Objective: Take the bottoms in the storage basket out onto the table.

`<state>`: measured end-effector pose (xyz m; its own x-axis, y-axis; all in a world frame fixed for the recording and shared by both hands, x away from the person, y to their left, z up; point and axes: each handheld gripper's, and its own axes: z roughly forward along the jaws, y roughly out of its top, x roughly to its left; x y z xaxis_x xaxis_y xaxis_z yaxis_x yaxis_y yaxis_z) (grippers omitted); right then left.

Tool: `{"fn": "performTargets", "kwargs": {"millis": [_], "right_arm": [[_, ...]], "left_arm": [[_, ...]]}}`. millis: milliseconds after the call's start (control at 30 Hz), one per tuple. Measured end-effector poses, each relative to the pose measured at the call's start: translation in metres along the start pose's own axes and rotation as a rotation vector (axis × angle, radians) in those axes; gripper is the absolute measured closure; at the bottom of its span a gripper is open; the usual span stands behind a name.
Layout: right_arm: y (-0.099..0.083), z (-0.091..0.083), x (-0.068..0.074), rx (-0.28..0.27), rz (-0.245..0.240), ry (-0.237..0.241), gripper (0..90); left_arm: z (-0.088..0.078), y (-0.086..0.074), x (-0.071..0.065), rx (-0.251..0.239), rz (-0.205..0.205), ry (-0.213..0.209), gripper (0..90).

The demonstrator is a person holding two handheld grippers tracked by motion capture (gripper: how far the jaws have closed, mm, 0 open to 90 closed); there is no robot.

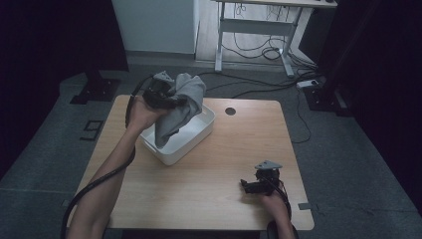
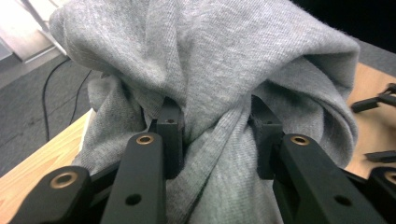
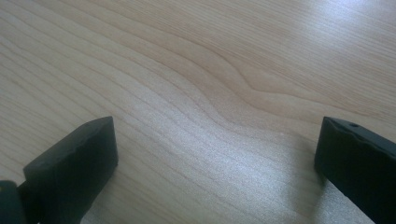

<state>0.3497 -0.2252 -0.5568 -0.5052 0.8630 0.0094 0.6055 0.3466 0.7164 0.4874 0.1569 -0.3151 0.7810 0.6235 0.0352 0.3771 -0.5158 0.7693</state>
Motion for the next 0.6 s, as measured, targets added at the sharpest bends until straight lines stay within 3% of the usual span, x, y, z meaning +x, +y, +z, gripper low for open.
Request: {"fn": "performTargets", "kwargs": {"millis": [600], "right_arm": [[0.0, 0.0, 0.0, 0.001, -0.001, 0.001, 0.0]], "left_arm": [[-0.014, 0.023, -0.059, -0.053, 0.11, -0.066, 63.6]]}}
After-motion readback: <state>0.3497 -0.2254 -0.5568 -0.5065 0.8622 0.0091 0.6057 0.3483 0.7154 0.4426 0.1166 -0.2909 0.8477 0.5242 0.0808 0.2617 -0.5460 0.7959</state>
